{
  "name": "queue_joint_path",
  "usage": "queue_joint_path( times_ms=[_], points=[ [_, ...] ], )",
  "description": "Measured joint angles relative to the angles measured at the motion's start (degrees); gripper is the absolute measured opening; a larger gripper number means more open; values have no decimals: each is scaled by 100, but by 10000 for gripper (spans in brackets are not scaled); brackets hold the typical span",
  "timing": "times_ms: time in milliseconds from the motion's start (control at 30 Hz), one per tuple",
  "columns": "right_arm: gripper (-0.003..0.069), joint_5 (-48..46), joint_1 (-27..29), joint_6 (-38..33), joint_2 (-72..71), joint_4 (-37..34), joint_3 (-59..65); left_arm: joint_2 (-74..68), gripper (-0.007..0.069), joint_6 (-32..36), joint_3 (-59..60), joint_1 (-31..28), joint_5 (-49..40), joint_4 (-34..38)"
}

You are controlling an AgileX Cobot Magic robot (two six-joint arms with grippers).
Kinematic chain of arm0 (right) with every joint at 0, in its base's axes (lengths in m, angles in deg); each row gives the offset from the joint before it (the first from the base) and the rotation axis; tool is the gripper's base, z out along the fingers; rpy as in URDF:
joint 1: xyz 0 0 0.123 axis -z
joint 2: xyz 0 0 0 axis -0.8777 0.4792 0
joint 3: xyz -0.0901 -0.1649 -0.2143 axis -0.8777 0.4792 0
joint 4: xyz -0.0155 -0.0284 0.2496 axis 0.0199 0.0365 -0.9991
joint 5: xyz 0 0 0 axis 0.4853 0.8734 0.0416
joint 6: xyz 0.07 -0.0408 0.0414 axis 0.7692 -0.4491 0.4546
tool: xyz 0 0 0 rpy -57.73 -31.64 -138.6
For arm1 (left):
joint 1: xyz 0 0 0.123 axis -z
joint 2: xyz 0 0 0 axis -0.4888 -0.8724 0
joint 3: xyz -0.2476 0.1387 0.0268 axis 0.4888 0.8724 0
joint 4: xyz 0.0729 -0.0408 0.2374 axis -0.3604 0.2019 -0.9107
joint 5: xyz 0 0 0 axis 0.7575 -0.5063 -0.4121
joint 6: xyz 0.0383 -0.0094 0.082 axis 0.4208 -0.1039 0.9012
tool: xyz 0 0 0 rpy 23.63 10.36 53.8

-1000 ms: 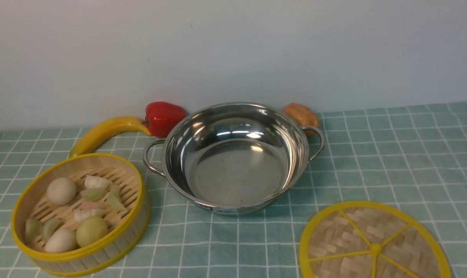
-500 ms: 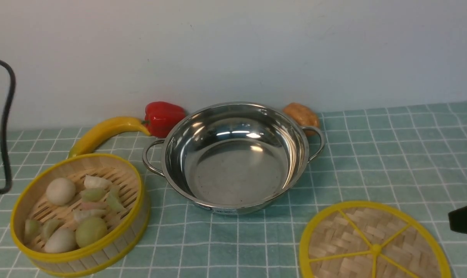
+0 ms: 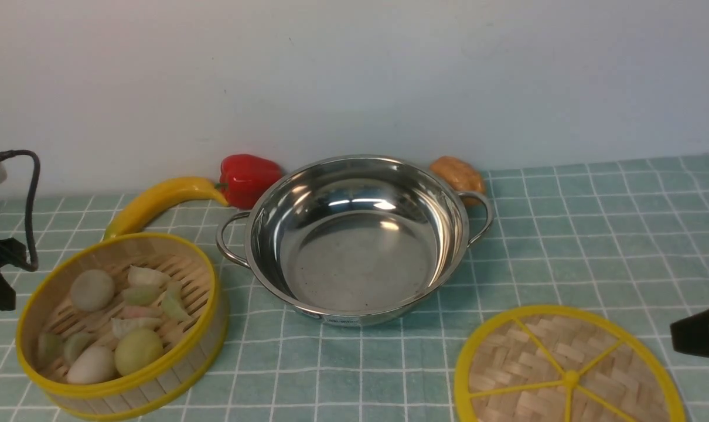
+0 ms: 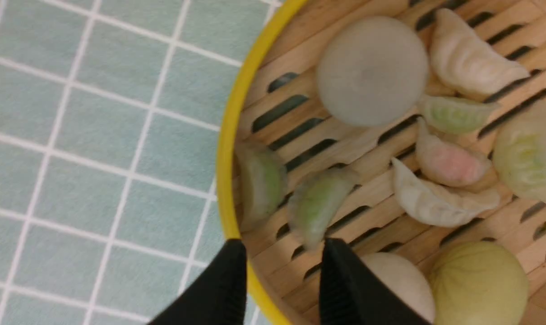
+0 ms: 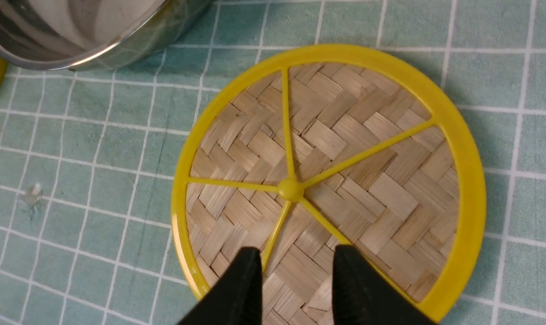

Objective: Place the steamer in the pot on the blue tablecloth, and put the lid on the steamer.
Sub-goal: 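Grasp the rim of the steamer basket holding the buns with the left gripper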

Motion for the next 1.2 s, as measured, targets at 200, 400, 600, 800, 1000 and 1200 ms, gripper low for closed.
queue_joint_path(
  times_ms=[200, 400, 600, 800, 1000, 1200],
  points=[
    [240, -2, 0, -6, 0, -40, 0, -379, 243, 387, 0, 0, 218, 196],
    [240, -36, 0, -6, 0, -58, 0, -788, 243, 391, 0, 0, 484, 189],
    [240, -78, 0, -6, 0, -58, 0, -959, 243, 371, 0, 0, 708, 85],
    [240, -141, 0, -6, 0, -58, 0, -1018, 243, 181, -4, 0, 991, -135],
    [241, -145, 0, -6, 0, -58, 0, -1449, 242, -69, -6, 0, 1142, -293],
    [241, -145, 0, -6, 0, -58, 0, -1627, 62, -264, -16, 5, 1449, -265]
  ],
)
